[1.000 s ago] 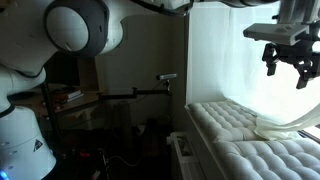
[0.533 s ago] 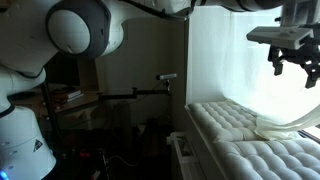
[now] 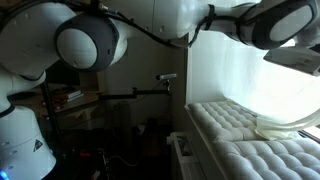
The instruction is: Open the curtain
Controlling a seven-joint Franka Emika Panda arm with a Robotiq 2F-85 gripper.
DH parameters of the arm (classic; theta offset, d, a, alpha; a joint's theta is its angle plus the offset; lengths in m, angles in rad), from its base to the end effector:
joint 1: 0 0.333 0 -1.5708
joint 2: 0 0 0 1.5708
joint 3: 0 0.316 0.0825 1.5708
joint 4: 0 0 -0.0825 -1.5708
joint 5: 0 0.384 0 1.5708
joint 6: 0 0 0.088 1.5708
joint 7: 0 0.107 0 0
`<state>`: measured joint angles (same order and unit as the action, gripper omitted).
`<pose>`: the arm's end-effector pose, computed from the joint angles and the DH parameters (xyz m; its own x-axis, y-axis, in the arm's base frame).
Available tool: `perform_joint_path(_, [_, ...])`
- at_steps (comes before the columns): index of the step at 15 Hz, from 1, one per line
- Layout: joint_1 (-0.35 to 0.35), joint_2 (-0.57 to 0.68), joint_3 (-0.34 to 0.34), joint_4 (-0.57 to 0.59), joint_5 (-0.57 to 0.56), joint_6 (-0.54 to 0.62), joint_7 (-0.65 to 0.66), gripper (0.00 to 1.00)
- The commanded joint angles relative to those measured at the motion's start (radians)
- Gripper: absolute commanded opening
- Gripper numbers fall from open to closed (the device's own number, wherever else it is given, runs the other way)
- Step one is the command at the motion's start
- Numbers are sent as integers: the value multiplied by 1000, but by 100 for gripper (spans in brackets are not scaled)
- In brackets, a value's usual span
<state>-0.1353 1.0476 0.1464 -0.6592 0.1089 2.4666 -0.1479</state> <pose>0.8412 -0.0653 0.4352 0.7124 -0.0700 0.6983 0.0311 -0.9909 -0.1310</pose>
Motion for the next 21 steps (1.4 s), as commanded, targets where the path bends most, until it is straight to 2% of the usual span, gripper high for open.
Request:
perform_joint_path(1, [20, -33, -36, -127, -19, 205, 40, 100])
perform_joint_path(4, [41, -63, -90, -242, -28, 360, 102, 100])
perform_joint_path(5, [43, -73, -104, -273, -20, 379, 115, 100])
perform_joint_path(7, [44, -100, -111, -335, -16, 356, 128, 100])
perform_joint_path(8, [28, -113, -74, -356, -4, 321, 93, 100])
perform_joint_path(9, [27, -123, -75, -380, -1, 317, 99, 100])
perform_joint_path(10, [23, -135, -65, -403, -1, 316, 85, 75])
perform_joint_path(11, [23, -145, -63, -427, -4, 330, 77, 74])
perform_joint_path(19, [-3, -261, -9, -615, -5, 326, -15, 12])
perform_joint_path(20, [-20, -277, 20, -637, 5, 314, -44, 10])
perform_joint_path(21, [-23, -292, 21, -659, 4, 315, -50, 7])
